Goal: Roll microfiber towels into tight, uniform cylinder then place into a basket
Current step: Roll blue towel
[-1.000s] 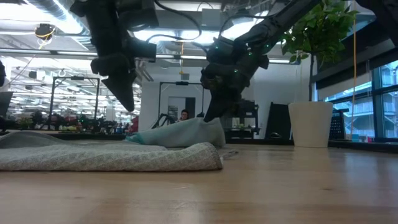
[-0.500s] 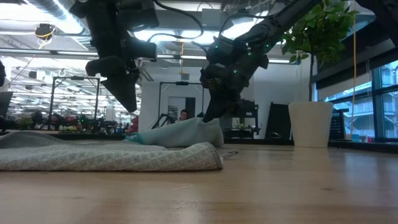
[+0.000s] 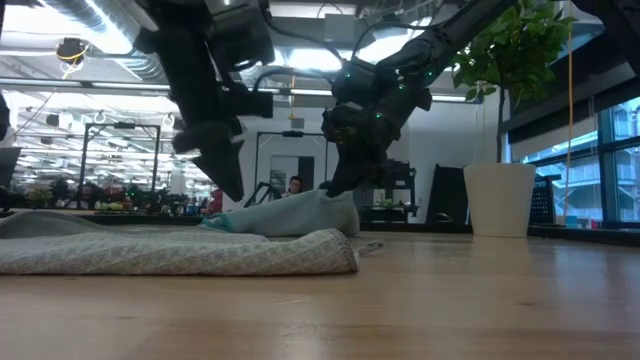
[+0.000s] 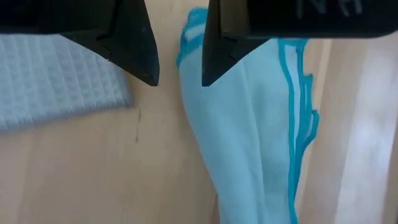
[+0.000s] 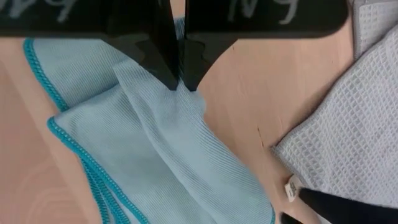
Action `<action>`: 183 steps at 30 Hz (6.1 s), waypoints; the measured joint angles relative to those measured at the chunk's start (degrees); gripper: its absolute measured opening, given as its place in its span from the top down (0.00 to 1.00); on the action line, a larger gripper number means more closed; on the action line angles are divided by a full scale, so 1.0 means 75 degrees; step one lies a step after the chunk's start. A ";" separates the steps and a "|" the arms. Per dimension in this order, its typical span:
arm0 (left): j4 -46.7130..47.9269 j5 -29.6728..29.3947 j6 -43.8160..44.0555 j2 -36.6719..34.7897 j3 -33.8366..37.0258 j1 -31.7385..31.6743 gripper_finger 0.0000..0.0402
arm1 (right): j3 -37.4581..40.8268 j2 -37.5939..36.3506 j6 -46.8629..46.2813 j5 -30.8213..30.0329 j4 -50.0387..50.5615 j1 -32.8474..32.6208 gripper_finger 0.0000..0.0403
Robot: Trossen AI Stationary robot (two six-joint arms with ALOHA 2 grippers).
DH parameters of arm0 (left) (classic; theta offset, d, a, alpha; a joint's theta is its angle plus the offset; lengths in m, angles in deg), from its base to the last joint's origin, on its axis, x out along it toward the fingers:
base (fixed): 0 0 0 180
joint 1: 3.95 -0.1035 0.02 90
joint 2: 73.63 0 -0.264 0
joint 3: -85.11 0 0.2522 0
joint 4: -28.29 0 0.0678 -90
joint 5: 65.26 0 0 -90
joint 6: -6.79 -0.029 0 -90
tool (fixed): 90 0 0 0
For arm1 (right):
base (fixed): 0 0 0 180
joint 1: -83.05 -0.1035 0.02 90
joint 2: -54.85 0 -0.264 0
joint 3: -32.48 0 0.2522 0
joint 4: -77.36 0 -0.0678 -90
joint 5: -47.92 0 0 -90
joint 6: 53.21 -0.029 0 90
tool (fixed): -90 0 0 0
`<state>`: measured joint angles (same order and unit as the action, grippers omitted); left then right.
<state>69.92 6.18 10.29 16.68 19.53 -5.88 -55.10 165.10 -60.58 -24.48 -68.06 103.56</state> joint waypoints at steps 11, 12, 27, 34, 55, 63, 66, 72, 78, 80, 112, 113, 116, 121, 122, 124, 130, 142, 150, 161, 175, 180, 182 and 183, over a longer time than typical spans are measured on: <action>-0.0206 0.0027 0.0396 0.0188 0.0003 -0.0502 0.73 | 0.0000 0.0000 0.0028 -0.0003 0.0045 0.0000 0.98; -0.0214 0.0113 0.0443 0.0213 0.0002 -0.0528 0.73 | 0.0000 0.0000 0.0029 -0.0003 0.0044 0.0000 0.98; -0.0393 0.0404 0.0243 0.0567 0.0003 -0.0606 0.73 | 0.0003 0.0000 0.0051 -0.0009 0.0044 0.0000 0.98; -0.0347 0.0334 0.0092 0.0738 -0.0010 -0.0606 0.73 | 0.0003 0.0000 0.0074 -0.0009 0.0044 -0.0002 0.98; 0.0823 0.0044 -0.0331 0.0672 -0.0345 -0.0606 1.00 | 0.0000 -0.0015 0.0059 0.0031 0.0325 -0.0006 0.98; 0.1884 0.1360 -0.0901 0.0564 -0.1120 -0.0659 1.00 | -0.0011 -0.0029 0.0261 0.0440 0.1090 -0.0164 0.98; 0.2215 0.1771 -0.1365 0.0564 -0.1315 -0.0649 1.00 | -0.0012 -0.0035 0.0421 0.0757 0.1275 -0.0322 0.98; 0.2249 0.1864 -0.2100 0.0564 -0.1501 -0.0758 1.00 | -0.0009 -0.0037 -0.0071 -0.0207 0.1267 -0.0399 0.98; 0.2319 0.1968 -0.2548 0.0564 -0.1504 -0.1027 1.00 | -0.0012 -0.0038 -0.0389 -0.0512 0.1055 -0.0353 0.98; 0.2323 0.2237 -0.2624 0.0564 -0.1504 -0.1151 1.00 | -0.0014 -0.0038 -0.0389 -0.0514 0.1044 -0.0349 0.98; 0.2633 0.3625 -0.3222 0.0887 -0.1501 -0.0735 1.00 | -0.0035 -0.0026 -0.0784 0.0502 0.0699 -0.0407 0.98; 0.2575 0.3593 -0.3271 0.0891 -0.1501 -0.0719 1.00 | -0.0035 -0.0026 -0.0826 0.0375 0.0658 -0.0377 0.98; 0.2430 0.3496 -0.3286 0.0891 -0.1501 -0.0643 1.00 | -0.0035 -0.0026 -0.0827 0.0256 0.0623 -0.0321 0.98; 0.2401 0.2535 -0.3007 0.0878 -0.1494 -0.0524 1.00 | -0.0035 -0.0026 -0.0745 0.0630 0.0911 -0.0308 0.98; 0.2394 0.2283 -0.2868 0.0857 -0.1492 -0.0514 1.00 | -0.0035 -0.0026 -0.0719 0.0638 0.1003 -0.0307 0.98; 0.2339 0.2054 -0.2694 0.0841 -0.1492 -0.0521 1.00 | -0.0035 -0.0026 -0.0682 0.0655 0.1211 -0.0335 0.98; 0.2218 0.2422 -0.2733 0.0841 -0.1500 -0.0568 1.00 | -0.0050 0.0005 -0.0663 -0.0002 0.1306 -0.0371 0.98; 0.2237 0.2888 -0.2945 0.0841 -0.1501 -0.0572 1.00 | -0.0044 0.0149 -0.0673 -0.0718 0.0513 -0.0266 0.98; 0.2241 0.2525 -0.2779 0.0841 -0.1501 -0.0577 1.00 | -0.0044 0.0159 -0.0586 -0.0274 0.0914 -0.0204 0.98; 0.2233 0.2584 -0.2741 0.0841 -0.1501 -0.0554 1.00 | 0.0482 0.0160 -0.0753 -0.0489 0.0175 -0.0275 0.98; 0.2228 0.2604 -0.2718 0.0844 -0.1501 -0.0554 1.00 | 0.0615 0.0616 -0.0774 -0.0525 -0.0104 -0.0262 0.98; 0.2248 0.2340 -0.2464 0.0844 -0.1501 -0.0553 1.00 | 0.0615 0.0628 -0.0788 -0.0490 -0.0096 -0.0262 0.98; 0.2297 0.1950 -0.2219 0.0844 -0.1501 -0.0548 1.00 | 0.0615 0.0634 -0.0785 -0.0429 -0.0085 -0.0259 0.98; 0.2309 0.1793 -0.2124 0.0844 -0.1498 -0.0553 1.00 | 0.0615 0.0636 -0.0785 -0.0429 -0.0078 -0.0256 0.98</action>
<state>87.24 19.62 -5.64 23.01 8.30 -10.03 -50.49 169.87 -66.47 -27.70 -68.65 101.64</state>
